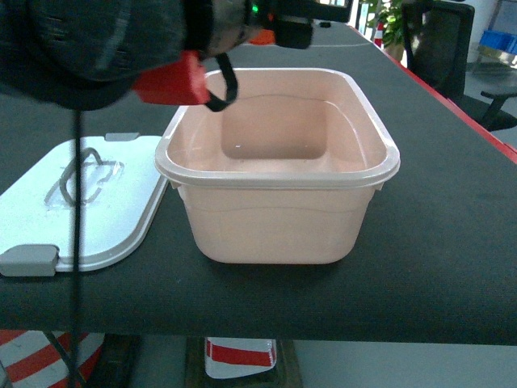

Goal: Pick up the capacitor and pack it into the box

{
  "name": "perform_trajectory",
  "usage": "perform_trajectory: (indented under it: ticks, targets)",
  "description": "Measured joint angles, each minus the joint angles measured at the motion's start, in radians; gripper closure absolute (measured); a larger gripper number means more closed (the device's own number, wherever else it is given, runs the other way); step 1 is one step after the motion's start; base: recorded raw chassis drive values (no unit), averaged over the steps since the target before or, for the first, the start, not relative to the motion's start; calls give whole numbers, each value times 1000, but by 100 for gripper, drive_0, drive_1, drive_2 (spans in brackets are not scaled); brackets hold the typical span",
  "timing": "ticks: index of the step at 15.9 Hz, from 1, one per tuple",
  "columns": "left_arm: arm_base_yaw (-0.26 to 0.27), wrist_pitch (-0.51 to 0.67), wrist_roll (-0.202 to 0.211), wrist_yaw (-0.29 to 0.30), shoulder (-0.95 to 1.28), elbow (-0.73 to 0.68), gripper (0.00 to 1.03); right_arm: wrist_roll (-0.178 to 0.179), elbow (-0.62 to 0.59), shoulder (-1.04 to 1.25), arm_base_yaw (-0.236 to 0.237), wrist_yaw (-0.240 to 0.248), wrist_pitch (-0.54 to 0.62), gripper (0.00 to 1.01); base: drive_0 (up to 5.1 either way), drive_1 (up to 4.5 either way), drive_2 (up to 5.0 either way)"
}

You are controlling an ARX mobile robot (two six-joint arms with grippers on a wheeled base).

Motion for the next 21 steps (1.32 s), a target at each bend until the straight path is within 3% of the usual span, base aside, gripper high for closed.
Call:
perform_trajectory:
  ticks: [5, 6, 8, 12, 14, 18, 21]
  targets:
    - [10, 4, 9, -12, 24, 36, 3, 0, 0, 0, 0, 0, 0, 3, 0, 0, 0]
    - [11, 3, 8, -11, 24, 36, 6, 0, 0, 0, 0, 0, 0, 3, 0, 0, 0]
    - [51, 94, -19, 47, -31, -55, 5, 0, 0, 0, 0, 0, 0, 3, 0, 0, 0]
    - [278, 143, -33, 65, -159, -189, 5, 0, 0, 0, 0, 0, 0, 3, 0, 0, 0]
    - [401, 124, -59, 74, -143, -251, 5, 0, 0, 0, 0, 0, 0, 3, 0, 0, 0]
    - [456, 80, -79, 102, 10, -241, 5, 0, 0, 0, 0, 0, 0, 3, 0, 0, 0]
    - [514, 28, -94, 119, 194, -144, 5, 0, 0, 0, 0, 0, 0, 3, 0, 0, 0]
